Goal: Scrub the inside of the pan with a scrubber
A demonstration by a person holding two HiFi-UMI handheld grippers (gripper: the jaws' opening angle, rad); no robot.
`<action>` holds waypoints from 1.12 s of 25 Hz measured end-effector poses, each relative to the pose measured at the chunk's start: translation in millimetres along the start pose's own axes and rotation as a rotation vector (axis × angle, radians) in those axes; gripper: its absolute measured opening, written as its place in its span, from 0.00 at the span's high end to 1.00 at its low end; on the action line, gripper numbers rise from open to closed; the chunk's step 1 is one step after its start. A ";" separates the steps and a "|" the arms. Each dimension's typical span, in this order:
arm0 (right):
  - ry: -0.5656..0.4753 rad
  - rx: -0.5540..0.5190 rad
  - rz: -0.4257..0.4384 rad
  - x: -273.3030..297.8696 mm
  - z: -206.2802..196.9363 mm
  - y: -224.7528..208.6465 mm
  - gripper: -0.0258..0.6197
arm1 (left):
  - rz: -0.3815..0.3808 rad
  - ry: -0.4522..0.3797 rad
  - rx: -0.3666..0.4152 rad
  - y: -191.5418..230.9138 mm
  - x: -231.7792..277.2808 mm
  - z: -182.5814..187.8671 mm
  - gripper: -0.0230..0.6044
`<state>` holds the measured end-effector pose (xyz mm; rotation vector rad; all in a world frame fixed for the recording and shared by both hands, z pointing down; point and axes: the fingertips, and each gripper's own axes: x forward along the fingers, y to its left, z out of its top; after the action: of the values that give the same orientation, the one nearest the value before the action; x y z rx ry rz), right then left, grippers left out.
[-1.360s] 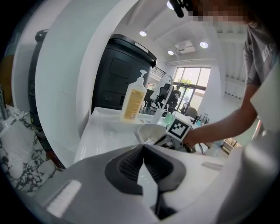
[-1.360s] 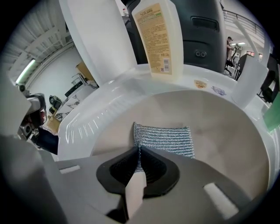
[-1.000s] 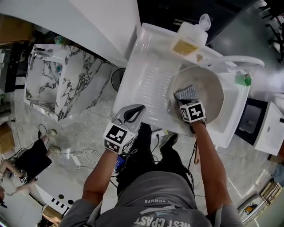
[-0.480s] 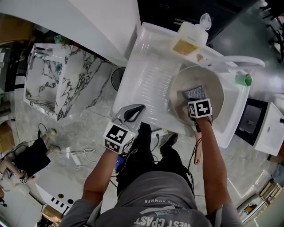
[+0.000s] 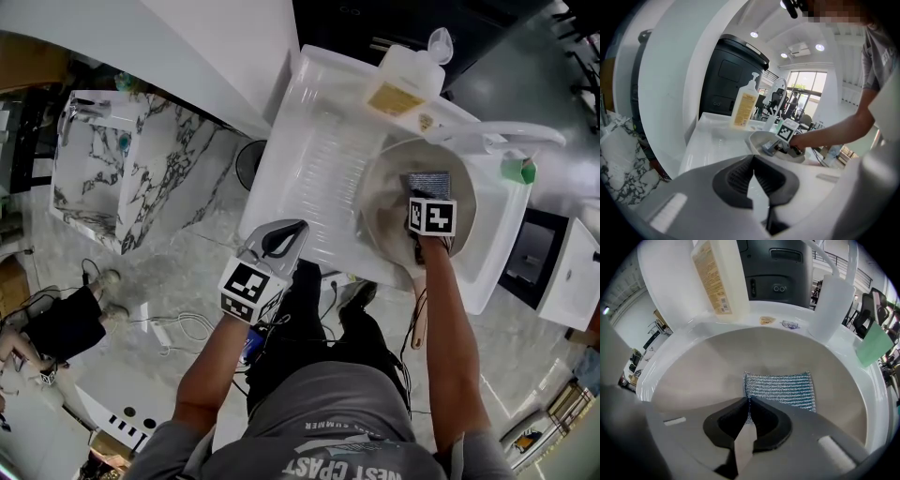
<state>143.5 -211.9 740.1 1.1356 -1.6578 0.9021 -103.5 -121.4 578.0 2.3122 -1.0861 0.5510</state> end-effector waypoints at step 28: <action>0.181 -0.501 0.244 -22.6 -45.6 102.7 0.94 | -0.016 -0.011 0.014 -11.7 -5.2 0.9 0.96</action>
<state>62.4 -132.2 725.9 0.5064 -1.7606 0.6582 -97.2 -112.6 571.2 2.3368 -1.0717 0.5425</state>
